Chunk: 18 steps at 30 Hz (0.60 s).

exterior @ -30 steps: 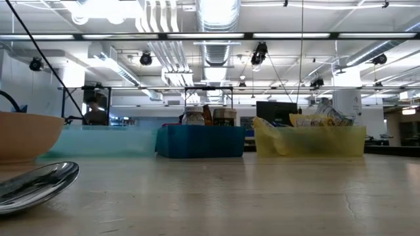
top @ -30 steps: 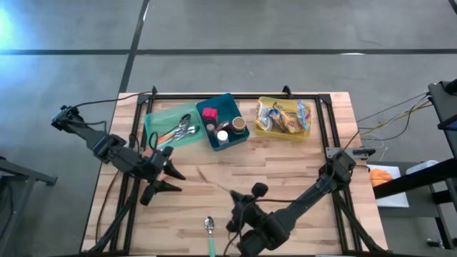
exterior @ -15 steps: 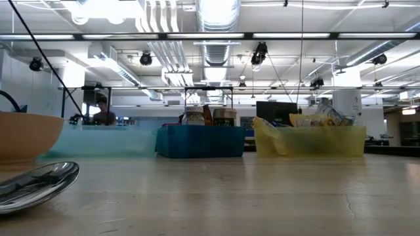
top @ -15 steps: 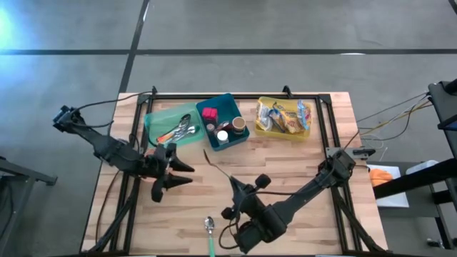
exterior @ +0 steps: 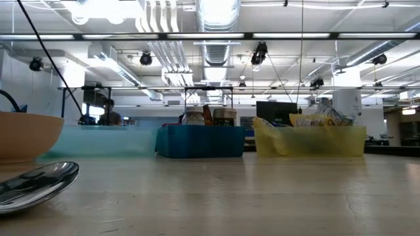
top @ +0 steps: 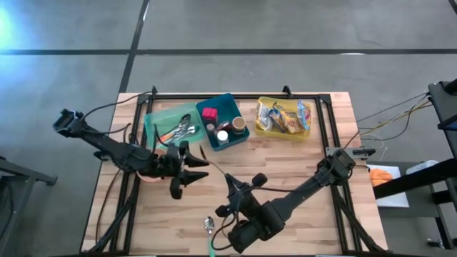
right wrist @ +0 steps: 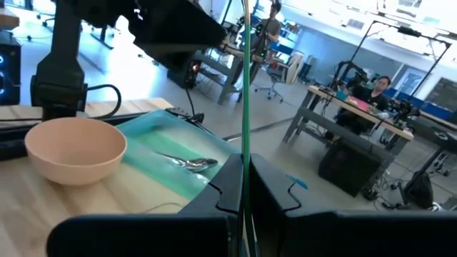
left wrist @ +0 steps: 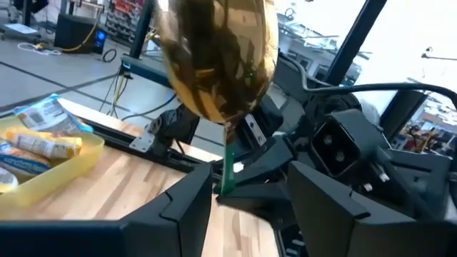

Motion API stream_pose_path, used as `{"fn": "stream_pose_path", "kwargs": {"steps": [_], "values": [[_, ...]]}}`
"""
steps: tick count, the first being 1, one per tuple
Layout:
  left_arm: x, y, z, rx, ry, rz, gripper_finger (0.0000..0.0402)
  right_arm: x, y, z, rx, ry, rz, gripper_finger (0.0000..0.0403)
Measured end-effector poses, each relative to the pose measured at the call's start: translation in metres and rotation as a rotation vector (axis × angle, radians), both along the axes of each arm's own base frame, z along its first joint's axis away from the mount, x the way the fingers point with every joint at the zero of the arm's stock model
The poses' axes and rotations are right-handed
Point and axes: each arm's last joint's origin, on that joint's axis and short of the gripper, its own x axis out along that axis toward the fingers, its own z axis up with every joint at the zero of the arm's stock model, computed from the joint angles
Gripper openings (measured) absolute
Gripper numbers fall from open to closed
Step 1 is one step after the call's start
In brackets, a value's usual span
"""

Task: Pick & Place Food Item
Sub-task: Put the gold spoon into the green bin

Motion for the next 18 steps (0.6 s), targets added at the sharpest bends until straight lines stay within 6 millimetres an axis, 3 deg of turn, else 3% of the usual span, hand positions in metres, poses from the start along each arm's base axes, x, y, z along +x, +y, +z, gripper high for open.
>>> {"fn": "stream_pose_path", "kwargs": {"steps": [18], "values": [[0.017,-0.002,-0.006,0.063,-0.049,0.023,0.0186,0.01,-0.003,0.003,0.013,0.006,0.002,0.0008]]}}
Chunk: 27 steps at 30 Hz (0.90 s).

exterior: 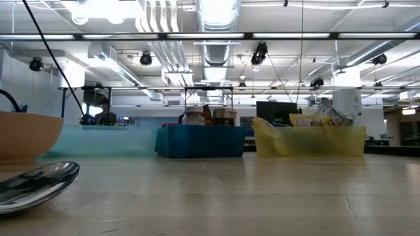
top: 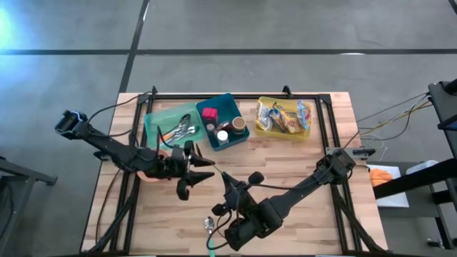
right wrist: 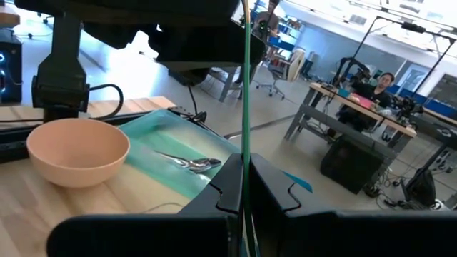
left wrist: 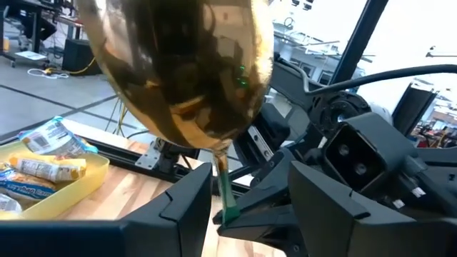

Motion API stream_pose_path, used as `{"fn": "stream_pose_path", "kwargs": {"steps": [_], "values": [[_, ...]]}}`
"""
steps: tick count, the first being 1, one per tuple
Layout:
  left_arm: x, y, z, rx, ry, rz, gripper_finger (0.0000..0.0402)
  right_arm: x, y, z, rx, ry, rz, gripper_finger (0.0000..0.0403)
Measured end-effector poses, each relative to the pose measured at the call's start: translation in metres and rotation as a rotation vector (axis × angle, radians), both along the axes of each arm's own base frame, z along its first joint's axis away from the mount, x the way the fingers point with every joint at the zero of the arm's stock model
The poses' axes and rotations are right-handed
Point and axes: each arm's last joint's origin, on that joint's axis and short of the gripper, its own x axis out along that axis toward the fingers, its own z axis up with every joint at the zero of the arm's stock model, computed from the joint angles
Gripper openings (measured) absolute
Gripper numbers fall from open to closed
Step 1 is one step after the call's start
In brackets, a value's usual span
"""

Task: Pick & Place Food Item
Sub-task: Put the gold spoon into the green bin

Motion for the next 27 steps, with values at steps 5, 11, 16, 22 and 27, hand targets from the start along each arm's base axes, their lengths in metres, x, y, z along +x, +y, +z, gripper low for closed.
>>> {"fn": "stream_pose_path", "kwargs": {"steps": [5,11,16,22,27], "values": [[0.0012,-0.0003,-0.0015,0.03,0.006,0.002,0.018,0.0015,0.0012,0.0007,-0.001,0.005,0.006,0.0008],[0.0011,-0.0004,-0.0014,0.083,0.004,-0.008,0.0094,0.0039,0.0029,0.0023,-0.013,0.02,0.013,0.0008],[0.0011,-0.0012,-0.0016,0.121,0.004,-0.041,0.0013,0.0043,0.0048,0.0027,-0.009,0.028,0.026,0.0008],[0.001,-0.0013,-0.0028,0.116,0.016,-0.046,0.0005,0.0045,0.0047,0.002,-0.004,0.034,0.03,0.0008],[0.0008,-0.0013,-0.0035,0.103,0.043,-0.047,0.0003,0.0047,0.0044,0.0016,-0.005,0.04,0.032,0.0008]]}}
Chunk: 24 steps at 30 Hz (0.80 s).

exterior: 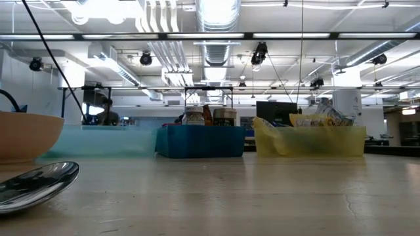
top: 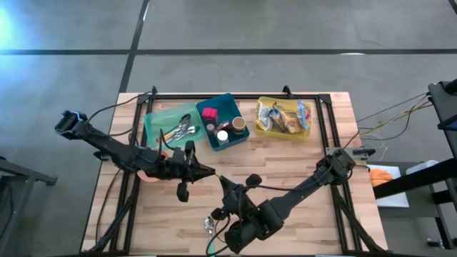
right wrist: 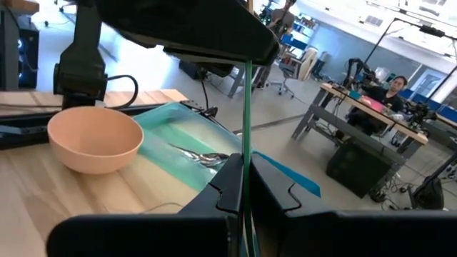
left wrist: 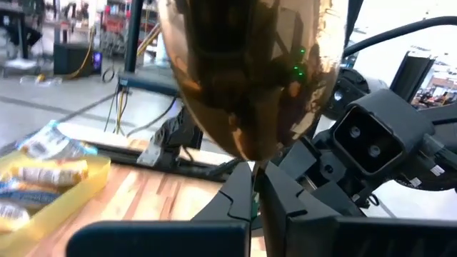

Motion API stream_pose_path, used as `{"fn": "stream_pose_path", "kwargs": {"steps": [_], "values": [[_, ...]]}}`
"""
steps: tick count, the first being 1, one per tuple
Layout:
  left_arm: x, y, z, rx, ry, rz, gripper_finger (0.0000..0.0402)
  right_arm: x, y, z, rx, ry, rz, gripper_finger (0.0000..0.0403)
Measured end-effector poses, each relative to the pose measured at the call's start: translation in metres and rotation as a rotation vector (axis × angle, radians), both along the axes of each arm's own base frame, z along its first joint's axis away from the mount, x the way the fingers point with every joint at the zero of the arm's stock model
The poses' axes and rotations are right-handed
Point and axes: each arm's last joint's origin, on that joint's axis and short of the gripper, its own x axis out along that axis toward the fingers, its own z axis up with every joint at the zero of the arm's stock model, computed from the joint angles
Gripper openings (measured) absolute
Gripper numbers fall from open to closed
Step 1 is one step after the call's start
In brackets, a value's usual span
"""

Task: Pick & Place Food Item
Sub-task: Put the gold spoon into the green bin

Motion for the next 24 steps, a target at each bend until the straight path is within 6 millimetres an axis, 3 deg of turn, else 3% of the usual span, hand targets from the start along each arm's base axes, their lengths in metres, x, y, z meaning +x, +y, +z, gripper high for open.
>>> {"fn": "stream_pose_path", "kwargs": {"steps": [5,16,24], "values": [[-0.002,0.002,0.008,0.007,0.083,0.042,0.0002,0.001,-0.001,-0.001,0.006,0.028,0.015,0.002],[-0.007,0.005,0.014,0.032,0.158,0.074,0.0001,0.003,-0.003,-0.001,0.027,0.056,0.037,0.0184],[-0.013,0.01,0.017,0.088,0.292,0.154,0.0001,0.002,-0.003,0.0,0.028,0.055,0.037,0.0241]]}}
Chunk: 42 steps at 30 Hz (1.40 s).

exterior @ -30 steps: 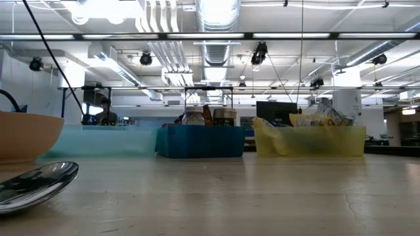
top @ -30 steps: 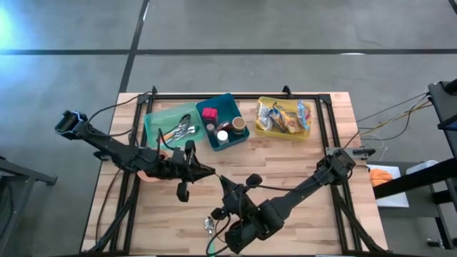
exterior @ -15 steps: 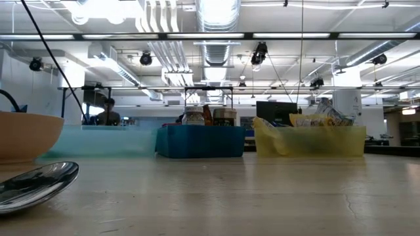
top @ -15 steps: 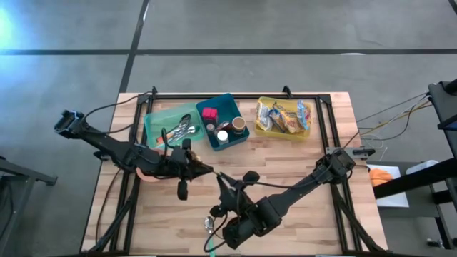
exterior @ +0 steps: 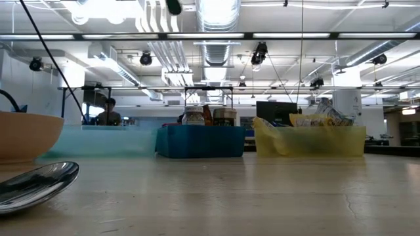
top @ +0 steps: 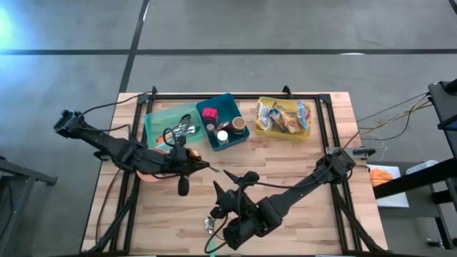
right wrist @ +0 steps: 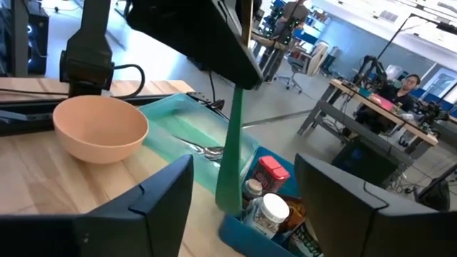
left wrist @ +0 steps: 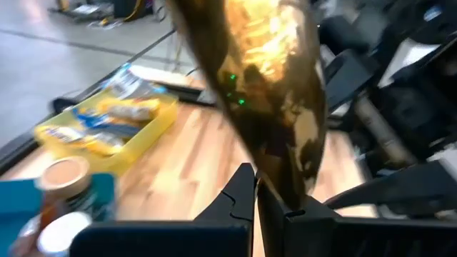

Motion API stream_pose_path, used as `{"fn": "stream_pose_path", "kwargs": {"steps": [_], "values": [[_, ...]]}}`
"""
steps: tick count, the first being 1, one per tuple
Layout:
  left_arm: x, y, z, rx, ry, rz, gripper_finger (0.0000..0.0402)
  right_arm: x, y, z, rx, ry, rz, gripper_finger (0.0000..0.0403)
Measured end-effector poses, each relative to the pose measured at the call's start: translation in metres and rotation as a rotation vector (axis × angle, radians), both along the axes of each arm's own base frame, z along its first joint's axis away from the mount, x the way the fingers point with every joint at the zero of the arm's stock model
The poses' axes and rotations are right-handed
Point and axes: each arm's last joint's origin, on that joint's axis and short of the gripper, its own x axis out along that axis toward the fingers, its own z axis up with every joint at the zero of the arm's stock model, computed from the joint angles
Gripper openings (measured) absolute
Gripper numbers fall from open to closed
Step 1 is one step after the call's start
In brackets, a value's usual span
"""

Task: Pick & Place Food Item
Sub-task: Put the gold spoon into the green bin

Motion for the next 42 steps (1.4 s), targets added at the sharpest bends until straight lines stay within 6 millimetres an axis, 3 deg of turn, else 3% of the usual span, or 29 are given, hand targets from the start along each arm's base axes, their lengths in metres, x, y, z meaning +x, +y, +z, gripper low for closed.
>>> {"fn": "stream_pose_path", "kwargs": {"steps": [9,18,25,30,35,42], "values": [[-0.016,0.025,0.024,0.136,0.258,0.179,0.0001,-0.007,-0.001,0.003,0.069,0.028,0.035,0.0248],[-0.03,0.092,0.018,0.079,0.588,0.391,0.0001,-0.035,-0.006,-0.007,0.219,0.094,-0.022,0.0248],[-0.035,0.167,-0.007,-0.056,0.807,0.512,0.0,-0.045,0.0,-0.014,0.235,0.113,-0.031,0.0248],[-0.037,0.212,-0.035,-0.124,0.998,0.552,0.0,-0.048,0.004,-0.018,0.247,0.11,-0.027,0.0248],[-0.031,0.236,-0.07,-0.141,1.241,0.537,0.0,-0.05,0.006,-0.02,0.281,0.126,-0.024,0.0248],[-0.013,0.247,-0.112,-0.14,1.473,0.418,0.0,-0.052,0.009,-0.025,0.317,0.142,-0.026,0.0248]]}}
